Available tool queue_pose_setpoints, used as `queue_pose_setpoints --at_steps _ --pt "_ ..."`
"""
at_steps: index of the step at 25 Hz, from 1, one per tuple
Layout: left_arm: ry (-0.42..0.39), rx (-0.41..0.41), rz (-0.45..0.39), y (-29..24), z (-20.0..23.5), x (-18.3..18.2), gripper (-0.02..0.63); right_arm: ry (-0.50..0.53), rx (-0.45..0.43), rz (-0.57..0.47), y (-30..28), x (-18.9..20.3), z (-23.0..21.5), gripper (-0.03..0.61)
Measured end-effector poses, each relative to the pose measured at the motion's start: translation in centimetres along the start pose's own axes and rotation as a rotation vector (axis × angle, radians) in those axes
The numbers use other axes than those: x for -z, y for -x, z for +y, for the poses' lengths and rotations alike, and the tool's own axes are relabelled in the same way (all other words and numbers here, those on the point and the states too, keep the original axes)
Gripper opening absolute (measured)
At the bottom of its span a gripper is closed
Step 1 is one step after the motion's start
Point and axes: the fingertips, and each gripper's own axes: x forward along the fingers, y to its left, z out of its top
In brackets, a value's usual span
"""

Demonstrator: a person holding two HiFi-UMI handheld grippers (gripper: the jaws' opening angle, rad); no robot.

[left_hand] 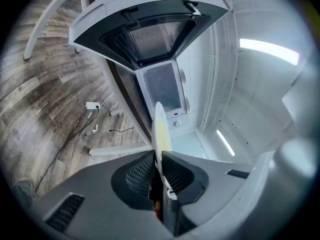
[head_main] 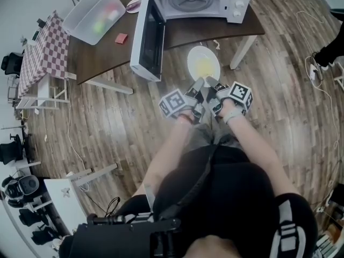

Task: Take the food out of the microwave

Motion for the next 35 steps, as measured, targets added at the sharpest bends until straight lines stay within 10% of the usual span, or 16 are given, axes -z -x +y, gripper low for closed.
queue_pose_setpoints --at_steps 35 --pt "0.062 -0.043 -0.068 3.0 -0.3 5.9 0.044 -0.003 0.035 0.101 5.6 2.2 -2.2 0.031"
